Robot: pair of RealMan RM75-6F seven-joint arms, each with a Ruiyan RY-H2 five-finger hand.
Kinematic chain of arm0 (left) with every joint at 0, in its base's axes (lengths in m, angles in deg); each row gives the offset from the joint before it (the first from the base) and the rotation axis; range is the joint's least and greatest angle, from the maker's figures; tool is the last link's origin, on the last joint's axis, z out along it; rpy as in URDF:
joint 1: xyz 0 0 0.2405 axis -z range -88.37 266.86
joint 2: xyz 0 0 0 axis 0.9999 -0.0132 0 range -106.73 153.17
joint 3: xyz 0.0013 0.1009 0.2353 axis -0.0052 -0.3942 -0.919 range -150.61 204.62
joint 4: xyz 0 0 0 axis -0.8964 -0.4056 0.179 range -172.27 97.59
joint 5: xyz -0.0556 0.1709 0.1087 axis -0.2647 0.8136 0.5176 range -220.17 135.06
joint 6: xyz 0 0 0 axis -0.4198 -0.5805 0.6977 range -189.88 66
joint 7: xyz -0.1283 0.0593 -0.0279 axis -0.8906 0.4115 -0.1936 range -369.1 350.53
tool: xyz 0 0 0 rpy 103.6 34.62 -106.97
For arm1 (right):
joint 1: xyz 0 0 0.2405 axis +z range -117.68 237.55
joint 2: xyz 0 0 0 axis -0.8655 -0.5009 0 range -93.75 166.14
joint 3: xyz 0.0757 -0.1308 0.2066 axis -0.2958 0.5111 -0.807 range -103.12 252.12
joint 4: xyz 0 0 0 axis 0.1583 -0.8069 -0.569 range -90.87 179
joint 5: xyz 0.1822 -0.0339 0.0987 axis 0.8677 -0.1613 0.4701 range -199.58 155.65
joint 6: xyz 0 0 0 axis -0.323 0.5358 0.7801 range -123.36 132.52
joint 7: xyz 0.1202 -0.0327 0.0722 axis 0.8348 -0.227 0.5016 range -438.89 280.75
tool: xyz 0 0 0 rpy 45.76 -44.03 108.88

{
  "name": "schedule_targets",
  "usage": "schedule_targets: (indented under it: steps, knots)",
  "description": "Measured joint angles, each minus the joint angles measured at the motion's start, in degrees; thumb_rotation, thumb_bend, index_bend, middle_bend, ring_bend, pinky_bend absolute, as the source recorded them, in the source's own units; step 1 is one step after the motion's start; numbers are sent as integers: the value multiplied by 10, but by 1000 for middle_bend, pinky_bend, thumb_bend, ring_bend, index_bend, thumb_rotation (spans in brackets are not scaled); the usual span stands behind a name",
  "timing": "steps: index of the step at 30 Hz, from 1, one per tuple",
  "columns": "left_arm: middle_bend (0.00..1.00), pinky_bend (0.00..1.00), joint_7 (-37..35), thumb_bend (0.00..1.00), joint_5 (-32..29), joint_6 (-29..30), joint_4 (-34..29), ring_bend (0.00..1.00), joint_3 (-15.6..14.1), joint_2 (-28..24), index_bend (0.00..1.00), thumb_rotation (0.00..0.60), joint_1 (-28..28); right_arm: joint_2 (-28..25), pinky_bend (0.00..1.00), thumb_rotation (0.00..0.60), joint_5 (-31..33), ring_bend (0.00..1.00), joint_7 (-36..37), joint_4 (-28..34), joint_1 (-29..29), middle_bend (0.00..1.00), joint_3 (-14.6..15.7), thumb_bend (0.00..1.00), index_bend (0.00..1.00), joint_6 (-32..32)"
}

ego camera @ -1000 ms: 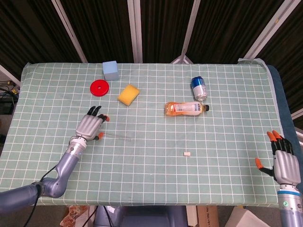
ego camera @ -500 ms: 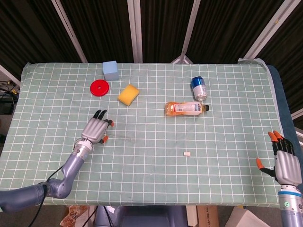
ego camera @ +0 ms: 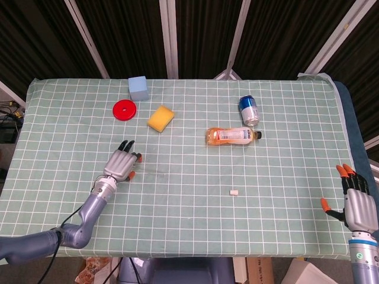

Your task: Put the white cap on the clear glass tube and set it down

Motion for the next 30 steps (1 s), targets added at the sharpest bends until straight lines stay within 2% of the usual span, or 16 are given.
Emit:
schedule_targets:
  steps: [17, 20, 23, 30]
  knots:
    - [488, 0, -5, 458, -3, -4, 9, 41, -15, -6, 424, 600, 2, 0, 0, 600, 5, 0, 0, 2, 0, 0, -2, 365, 0, -3]
    - [515, 0, -5, 527, -3, -5, 11, 58, -16, -5, 453, 600, 3, 0, 0, 600, 5, 0, 0, 3, 0, 0, -2, 364, 0, -4]
    - [538, 0, -9, 639, 0, -5, 12, 69, -17, -3, 482, 600, 3, 0, 0, 600, 5, 0, 1, 4, 0, 0, -2, 364, 0, -4]
    - [550, 0, -35, 717, 26, 10, 9, 82, -16, -3, 495, 600, 1, -1, 0, 600, 4, 0, 2, 5, -1, 0, -2, 365, 0, -4]
